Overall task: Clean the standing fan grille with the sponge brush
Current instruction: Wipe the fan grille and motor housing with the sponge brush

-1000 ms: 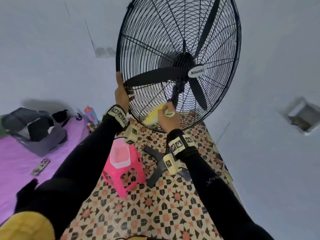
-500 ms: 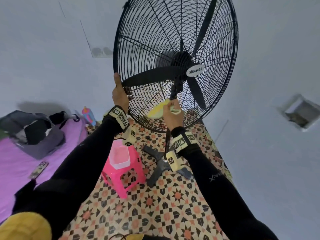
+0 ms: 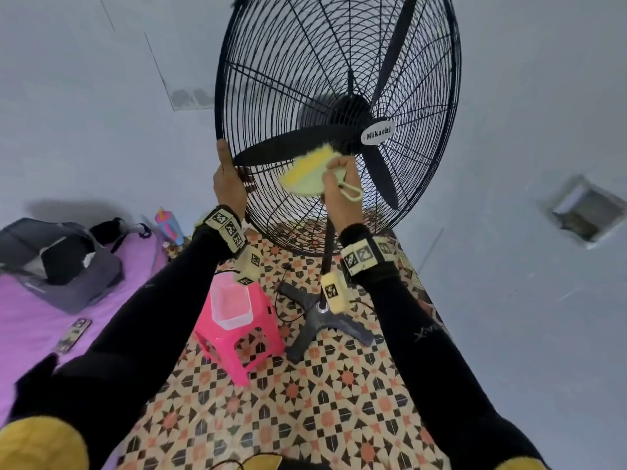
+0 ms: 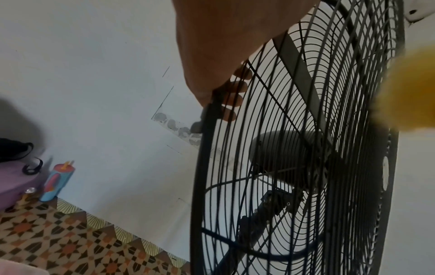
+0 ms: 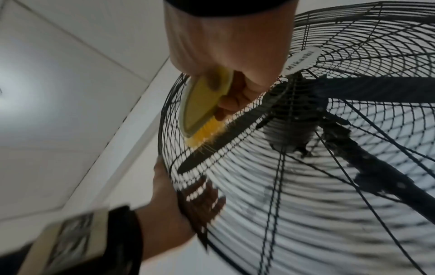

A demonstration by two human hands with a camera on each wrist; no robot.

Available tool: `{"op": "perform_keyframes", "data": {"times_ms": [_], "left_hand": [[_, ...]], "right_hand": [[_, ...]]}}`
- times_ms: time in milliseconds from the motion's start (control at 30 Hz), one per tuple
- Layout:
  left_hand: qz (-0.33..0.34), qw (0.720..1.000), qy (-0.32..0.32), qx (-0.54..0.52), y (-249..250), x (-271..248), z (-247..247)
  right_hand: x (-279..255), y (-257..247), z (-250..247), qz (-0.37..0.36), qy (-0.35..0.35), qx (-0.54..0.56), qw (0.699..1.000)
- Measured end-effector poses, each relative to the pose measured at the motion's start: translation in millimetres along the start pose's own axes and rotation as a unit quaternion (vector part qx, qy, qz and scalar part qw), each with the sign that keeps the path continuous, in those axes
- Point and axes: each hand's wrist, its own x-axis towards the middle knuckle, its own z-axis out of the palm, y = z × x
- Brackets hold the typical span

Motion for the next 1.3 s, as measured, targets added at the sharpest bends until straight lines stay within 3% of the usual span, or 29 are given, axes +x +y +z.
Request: {"op": "perform_keyframes", "data": {"times_ms": [100,267,433,600,767,900,967,1033,1100,1167,1300], "left_hand": [[0.0,0.999,0.032,0.02,4.3,-6.3,1.5],[0.002,0.998,0.053,0.03,-2.2,-1.6,-0.6],[0.008,0.999,0.049,0.022,3.3,-6.1,5.1],[-0.004,0.998,0.052,0.027,-7.9,4.5,-1.9],[0.0,0.998,0.049,0.028,5.7,-8.2,3.0],[-0.003,0.999,0.042,0.018,5.0,-11.4,4.0],[-0.004,0.999,0.038,0.01,3.2,-9.2,2.3],[-0.01,0.999,0.035,0.004,1.3,-5.0,-0.4],[-0.009,0.999,0.035,0.004,0.2,-2.6,-0.3],[0.004,0.999,0.032,0.0,3.6,-6.9,0.6],[0.007,1.0,0.026,-0.015,-3.6,-4.2,0.5]], "right_hand": [[14.2,3.0,0.4,0.029,0.018,0.0,0.999],[10.2,25.7,-23.1,0.113,0.021,-0.137,0.984],[20.6,3.0,-16.8,0.022,-0.025,-0.029,0.999],[16.2,7.5,-6.6,0.085,-0.003,-0.203,0.975],[41.4,-28.4,1.3,0.028,0.015,-0.151,0.988],[40.1,-13.2,0.4,0.143,-0.036,-0.301,0.942],[43.7,-20.2,5.1,0.13,-0.018,-0.259,0.957],[46.3,-27.4,4.6,0.092,0.02,-0.109,0.99],[43.7,-23.1,-2.7,0.059,0.024,-0.045,0.997],[33.9,-11.3,-10.4,0.054,0.003,-0.087,0.995],[30.8,-8.9,-19.3,0.11,-0.022,-0.232,0.966]]}}
